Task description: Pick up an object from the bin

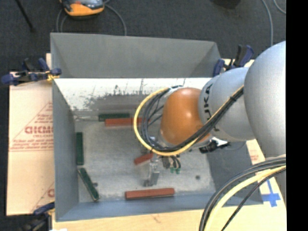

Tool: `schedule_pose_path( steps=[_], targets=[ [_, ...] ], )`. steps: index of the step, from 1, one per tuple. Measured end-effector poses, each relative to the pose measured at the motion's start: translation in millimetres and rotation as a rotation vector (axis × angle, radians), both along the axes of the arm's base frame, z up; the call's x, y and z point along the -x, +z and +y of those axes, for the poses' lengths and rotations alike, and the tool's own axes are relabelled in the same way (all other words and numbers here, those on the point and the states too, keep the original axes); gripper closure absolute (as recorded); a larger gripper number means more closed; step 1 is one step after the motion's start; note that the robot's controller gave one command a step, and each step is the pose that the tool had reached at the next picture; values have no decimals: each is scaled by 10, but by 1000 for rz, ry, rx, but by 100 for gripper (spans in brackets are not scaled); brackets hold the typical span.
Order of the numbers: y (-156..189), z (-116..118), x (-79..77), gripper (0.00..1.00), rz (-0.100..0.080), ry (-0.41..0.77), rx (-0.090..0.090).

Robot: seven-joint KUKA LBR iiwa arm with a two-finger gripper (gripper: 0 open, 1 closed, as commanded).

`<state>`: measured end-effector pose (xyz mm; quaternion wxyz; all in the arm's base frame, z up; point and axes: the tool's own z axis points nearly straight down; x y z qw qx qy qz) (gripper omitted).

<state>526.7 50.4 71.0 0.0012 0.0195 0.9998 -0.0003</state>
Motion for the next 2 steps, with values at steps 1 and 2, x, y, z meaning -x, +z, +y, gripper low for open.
schedule_pose_path(
  steps=[1,2],
  targets=[
    [36,-740,-587,100,-2,60,0],
    [36,-737,-586,100,-2,60,-1]
  ],
)
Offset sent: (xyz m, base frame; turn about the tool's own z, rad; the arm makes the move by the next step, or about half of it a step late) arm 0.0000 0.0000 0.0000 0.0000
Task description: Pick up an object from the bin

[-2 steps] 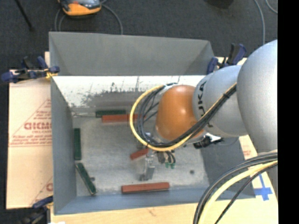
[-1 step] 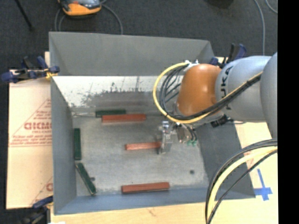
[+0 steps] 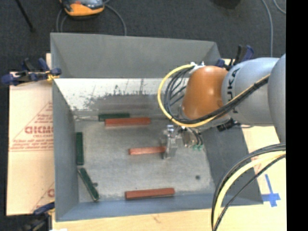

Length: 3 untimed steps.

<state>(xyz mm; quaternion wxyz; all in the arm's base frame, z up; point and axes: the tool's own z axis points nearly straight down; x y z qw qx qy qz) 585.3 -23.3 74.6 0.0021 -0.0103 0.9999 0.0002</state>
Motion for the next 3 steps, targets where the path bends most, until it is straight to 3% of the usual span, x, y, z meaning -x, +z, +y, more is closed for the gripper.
schedule_pose_path(
  steps=[1,3],
  targets=[
    [1172,-323,-289,100,0,1,1],
    [1170,-321,-288,100,0,-4,0]
  ],
)
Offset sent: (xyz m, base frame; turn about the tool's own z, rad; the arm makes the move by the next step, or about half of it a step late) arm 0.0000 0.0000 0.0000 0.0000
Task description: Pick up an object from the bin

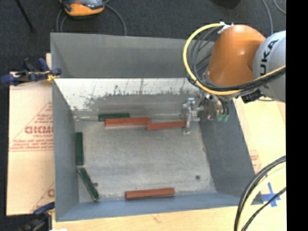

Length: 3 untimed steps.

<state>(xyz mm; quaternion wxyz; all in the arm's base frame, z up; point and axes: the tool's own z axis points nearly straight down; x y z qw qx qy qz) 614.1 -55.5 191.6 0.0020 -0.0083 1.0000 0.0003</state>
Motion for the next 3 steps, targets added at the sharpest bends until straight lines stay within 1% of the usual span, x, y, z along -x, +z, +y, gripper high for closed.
schedule_pose_path(
  steps=[3],
  targets=[
    [0,-1,0,100,0,-5,0]
  ],
)
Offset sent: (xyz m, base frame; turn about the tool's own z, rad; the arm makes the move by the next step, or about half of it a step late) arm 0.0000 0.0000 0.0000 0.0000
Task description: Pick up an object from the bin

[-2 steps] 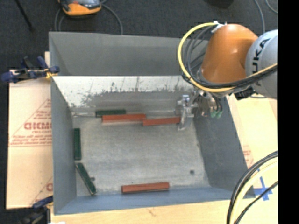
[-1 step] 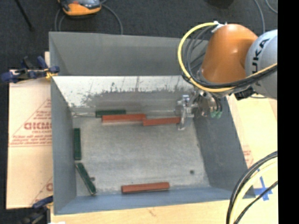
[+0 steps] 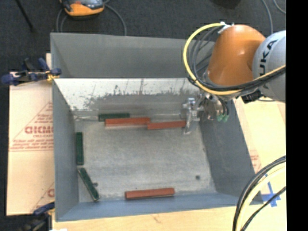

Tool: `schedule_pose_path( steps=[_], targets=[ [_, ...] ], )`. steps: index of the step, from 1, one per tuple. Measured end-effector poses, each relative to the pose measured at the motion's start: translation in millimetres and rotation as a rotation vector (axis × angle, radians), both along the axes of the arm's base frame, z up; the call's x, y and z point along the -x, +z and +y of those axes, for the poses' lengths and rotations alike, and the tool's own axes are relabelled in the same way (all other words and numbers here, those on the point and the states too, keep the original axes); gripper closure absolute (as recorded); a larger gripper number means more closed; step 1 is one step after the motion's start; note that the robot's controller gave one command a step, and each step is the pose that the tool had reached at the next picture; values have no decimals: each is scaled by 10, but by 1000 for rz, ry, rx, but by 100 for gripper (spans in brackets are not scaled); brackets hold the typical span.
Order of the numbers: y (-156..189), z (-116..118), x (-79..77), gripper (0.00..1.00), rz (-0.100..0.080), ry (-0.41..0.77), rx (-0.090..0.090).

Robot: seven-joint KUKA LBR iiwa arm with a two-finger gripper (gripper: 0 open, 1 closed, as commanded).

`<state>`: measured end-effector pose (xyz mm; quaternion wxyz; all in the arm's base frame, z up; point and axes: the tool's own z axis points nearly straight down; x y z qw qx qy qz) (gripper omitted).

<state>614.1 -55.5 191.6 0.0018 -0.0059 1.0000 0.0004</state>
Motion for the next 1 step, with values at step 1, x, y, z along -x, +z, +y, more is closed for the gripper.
schedule_pose_path(
  steps=[1],
  targets=[
    [0,1,0,100,0,-1,0]
  ],
)
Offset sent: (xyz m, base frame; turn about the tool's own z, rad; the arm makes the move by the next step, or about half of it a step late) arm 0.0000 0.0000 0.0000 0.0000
